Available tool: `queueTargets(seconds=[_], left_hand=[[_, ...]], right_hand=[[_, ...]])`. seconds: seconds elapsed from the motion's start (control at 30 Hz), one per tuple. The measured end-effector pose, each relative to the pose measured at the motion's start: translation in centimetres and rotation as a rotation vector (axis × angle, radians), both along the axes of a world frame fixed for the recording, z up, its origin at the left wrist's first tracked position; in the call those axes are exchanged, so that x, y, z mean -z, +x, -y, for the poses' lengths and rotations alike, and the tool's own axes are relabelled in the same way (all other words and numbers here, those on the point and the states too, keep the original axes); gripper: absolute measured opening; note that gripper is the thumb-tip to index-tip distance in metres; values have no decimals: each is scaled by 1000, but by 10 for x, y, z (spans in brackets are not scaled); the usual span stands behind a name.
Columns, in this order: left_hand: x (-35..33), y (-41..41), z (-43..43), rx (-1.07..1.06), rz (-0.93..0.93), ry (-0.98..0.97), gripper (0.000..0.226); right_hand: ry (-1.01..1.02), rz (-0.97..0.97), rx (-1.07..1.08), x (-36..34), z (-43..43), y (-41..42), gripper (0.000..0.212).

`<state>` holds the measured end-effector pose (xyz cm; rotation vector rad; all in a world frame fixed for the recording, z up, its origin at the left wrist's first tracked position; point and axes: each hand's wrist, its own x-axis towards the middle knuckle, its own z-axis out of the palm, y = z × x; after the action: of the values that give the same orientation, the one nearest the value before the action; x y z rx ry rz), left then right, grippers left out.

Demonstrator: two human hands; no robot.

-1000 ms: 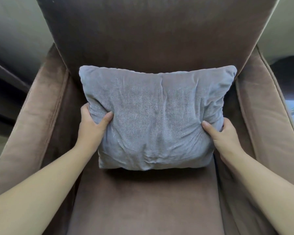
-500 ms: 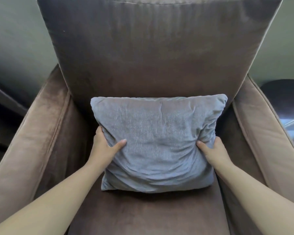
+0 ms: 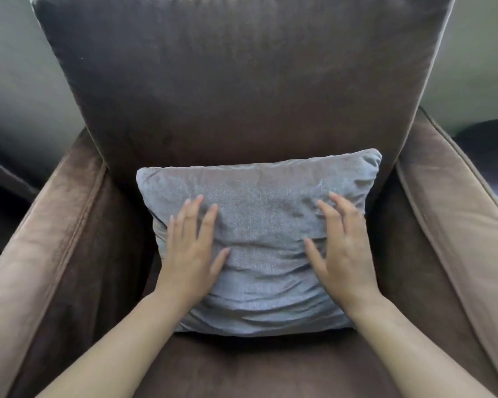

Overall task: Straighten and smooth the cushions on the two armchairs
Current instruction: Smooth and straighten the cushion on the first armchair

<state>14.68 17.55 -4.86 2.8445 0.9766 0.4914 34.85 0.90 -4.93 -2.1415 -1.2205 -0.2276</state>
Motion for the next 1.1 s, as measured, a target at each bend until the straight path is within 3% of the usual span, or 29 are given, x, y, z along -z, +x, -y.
queueTargets(seconds=[0.1,0.17,0.67,0.8,0.9,1.0,1.1], left_hand=[[3,17,-7,86,-222,-23,90],[9,21,-21,68,-283,-7,93],[91,29,-69,147,5,271,86],[76,24,-45,128,87,322,83],[60,43,-15,246,162,413,69],[45,87,7,428,100,469,61],[30,123,17,392,-75,405,75]], right_hand=[[-334,156,-175,4,-18,0,87],[-432,236,-196,8,-27,13,96],[-188,414,-108,83,-48,49,86],[-108,365,-132,69,-34,37,83],[25,260,-62,69,-15,18,80],[18,188,28,89,5,0,88],[-17,73,134,113,25,-15,102]])
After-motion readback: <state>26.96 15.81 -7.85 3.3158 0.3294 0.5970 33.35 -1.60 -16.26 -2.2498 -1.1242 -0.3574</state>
